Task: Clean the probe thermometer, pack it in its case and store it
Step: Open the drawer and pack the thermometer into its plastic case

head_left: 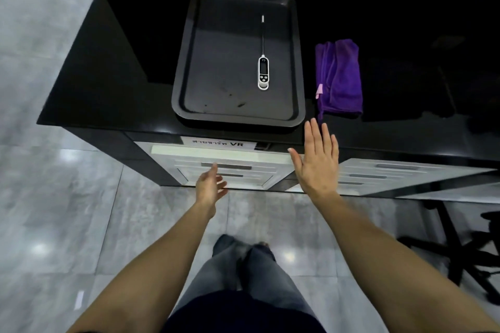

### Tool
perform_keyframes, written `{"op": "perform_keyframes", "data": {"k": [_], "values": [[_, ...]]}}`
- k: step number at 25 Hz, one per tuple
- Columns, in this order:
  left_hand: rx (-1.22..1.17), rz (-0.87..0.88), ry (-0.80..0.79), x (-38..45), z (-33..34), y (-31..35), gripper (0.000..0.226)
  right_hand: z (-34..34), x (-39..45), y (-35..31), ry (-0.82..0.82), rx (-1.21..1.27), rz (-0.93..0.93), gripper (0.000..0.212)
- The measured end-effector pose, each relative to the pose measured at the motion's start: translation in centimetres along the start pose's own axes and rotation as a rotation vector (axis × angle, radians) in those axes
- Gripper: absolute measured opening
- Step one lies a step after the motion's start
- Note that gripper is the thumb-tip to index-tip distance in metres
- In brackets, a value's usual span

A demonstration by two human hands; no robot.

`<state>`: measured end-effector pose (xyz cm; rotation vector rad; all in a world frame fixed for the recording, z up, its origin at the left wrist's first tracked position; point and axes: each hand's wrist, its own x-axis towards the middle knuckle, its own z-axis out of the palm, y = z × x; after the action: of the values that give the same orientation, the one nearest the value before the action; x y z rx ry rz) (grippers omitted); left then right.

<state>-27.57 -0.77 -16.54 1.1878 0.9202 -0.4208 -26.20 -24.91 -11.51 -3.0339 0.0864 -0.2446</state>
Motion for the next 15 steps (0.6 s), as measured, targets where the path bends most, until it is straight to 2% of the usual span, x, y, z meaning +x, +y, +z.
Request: {"op": "perform_keyframes", "data": {"k": [2,4,9,12,15], "values": [[-0.008,-0.052,0.042,1.4,1.1,-0.1,0.058,0.4,0.1,0.0,0.041,-0.003,0.014,0.070],[-0.148,-0.139,0.070,2.7,2.5,0.2,0.067,0.9,0.1,0.1,0.087,-0.004,0.018,0.070],[-0.572,-0.243,0.051,4.8,4.0,0.1,0.077,1.7,0.4,0.3,0.161,-0.005,0.007,0.068],[-0.684,-0.256,0.028,4.8,3.1,-0.7,0.078,2.0,0.2,0.3,0.169,0.004,0.012,0.067],[-0.700,-0.263,-0.003,3.7,2.2,-2.5,0.082,1.8,0.8,0.8,0.175,0.013,0.021,0.067]]}}
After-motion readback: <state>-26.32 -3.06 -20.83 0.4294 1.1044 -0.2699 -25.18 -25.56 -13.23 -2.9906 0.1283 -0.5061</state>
